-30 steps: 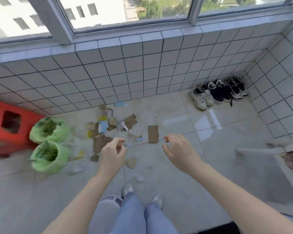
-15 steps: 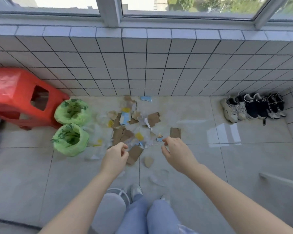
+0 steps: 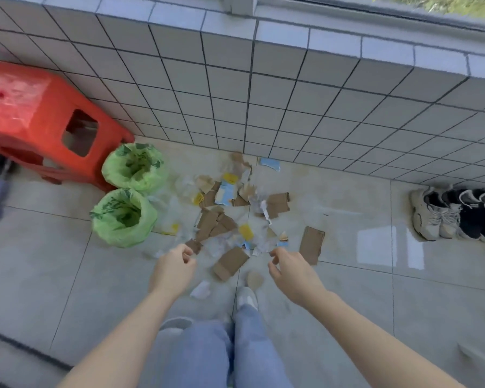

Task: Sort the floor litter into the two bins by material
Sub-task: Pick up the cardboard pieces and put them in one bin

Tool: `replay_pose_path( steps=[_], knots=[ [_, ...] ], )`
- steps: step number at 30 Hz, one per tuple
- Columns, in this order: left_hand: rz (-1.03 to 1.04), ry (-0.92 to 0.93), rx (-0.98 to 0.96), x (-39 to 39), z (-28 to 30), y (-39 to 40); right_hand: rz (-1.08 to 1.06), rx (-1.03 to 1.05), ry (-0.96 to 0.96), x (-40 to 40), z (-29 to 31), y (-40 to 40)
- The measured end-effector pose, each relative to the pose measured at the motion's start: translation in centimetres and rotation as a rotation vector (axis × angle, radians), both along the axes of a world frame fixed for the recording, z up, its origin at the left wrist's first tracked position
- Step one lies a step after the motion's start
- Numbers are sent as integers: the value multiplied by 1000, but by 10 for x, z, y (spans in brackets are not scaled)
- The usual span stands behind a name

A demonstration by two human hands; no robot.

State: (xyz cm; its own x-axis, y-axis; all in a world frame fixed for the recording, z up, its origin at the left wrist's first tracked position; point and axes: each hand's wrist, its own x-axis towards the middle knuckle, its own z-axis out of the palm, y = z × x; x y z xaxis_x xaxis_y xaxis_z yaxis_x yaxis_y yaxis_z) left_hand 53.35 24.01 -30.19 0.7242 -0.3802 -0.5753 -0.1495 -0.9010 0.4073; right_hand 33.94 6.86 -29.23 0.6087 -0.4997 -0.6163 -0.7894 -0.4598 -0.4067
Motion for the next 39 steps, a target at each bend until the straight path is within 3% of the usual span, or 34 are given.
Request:
replay_pose_path(
  steps=[5, 15, 21, 31, 36, 39],
  knots=[
    [-8, 30, 54, 24, -57, -7, 1, 37, 20, 33, -56, -15],
    [-285, 201, 231, 94, -182, -29, -80, 142, 150, 63, -177, -30],
    [-541, 225, 265, 147, -302, -32, -77, 108, 200, 96, -294, -15],
    [-1075, 29, 276, 202, -513, -4, 327, 41, 244, 152, -523, 64],
    [-1420, -185, 2, 197, -590, 2, 555, -143, 133, 163, -592, 64],
    [-1585, -284, -76, 194, -622, 6, 627, -323, -61, 189, -621, 48]
  ],
)
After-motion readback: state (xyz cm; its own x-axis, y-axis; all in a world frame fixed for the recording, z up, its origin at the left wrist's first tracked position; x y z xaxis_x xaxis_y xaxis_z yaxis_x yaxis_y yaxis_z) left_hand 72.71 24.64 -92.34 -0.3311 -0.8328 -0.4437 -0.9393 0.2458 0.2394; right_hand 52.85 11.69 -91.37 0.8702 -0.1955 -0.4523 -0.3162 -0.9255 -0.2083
